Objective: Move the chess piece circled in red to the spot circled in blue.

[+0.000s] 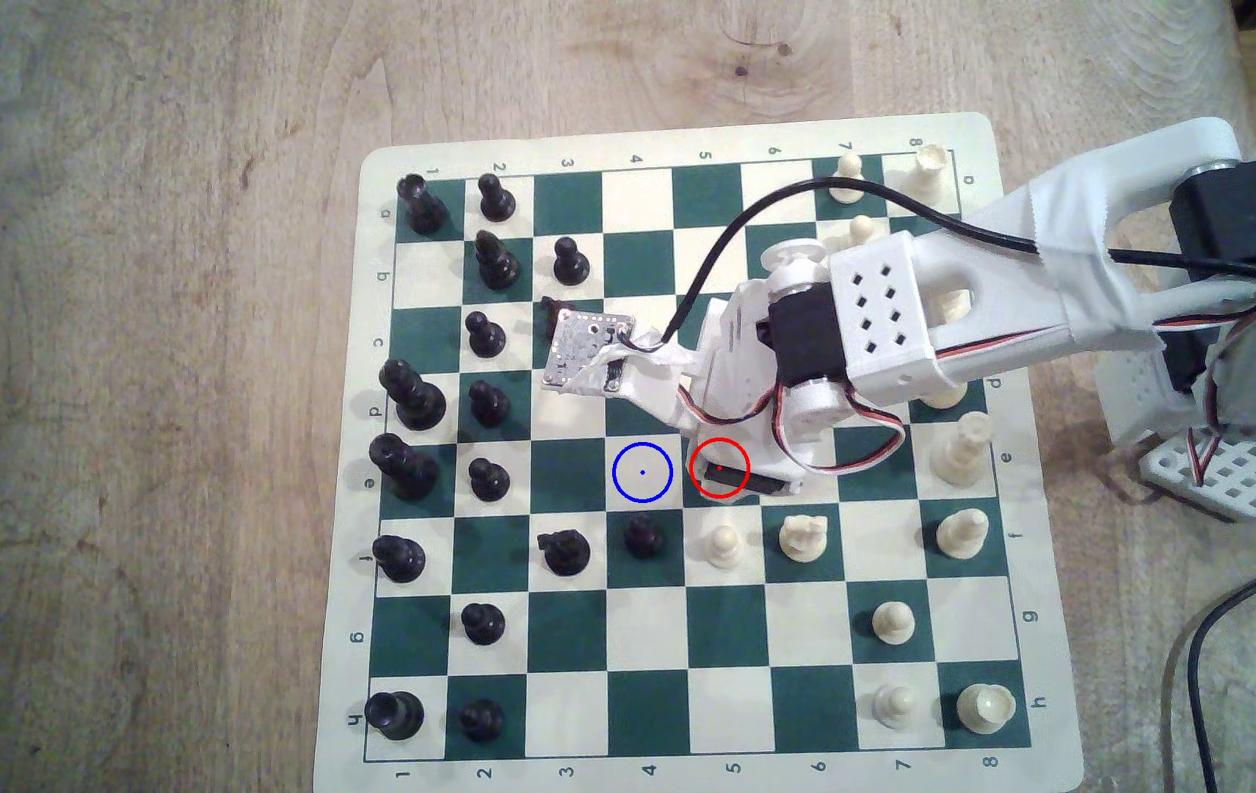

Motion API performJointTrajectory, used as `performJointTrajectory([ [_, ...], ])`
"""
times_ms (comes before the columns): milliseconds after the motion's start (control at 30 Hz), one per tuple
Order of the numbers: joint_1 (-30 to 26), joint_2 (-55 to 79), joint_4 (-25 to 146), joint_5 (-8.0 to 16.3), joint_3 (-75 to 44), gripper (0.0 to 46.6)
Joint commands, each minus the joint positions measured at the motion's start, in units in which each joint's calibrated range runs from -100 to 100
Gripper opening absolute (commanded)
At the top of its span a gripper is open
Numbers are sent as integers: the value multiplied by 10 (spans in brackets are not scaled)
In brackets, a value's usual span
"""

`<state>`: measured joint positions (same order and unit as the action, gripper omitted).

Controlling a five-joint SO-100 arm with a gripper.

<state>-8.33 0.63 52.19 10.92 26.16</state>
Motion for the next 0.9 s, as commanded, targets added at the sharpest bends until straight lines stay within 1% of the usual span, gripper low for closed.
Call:
performJointTrajectory([
  [0,-5,-11,-5,0,-20,64],
  [167,-5,-18,-5,0,-22,54],
  [233,-5,-24,-6,0,-27,4],
  [367,-5,-40,14,0,-45,4],
  [467,-13,-50,74,-4,-102,4],
  [633,-31,-70,135,-1,-176,4],
  [733,-33,-72,155,-3,-205,4],
  [867,-22,-50,155,-8,-238,3],
])
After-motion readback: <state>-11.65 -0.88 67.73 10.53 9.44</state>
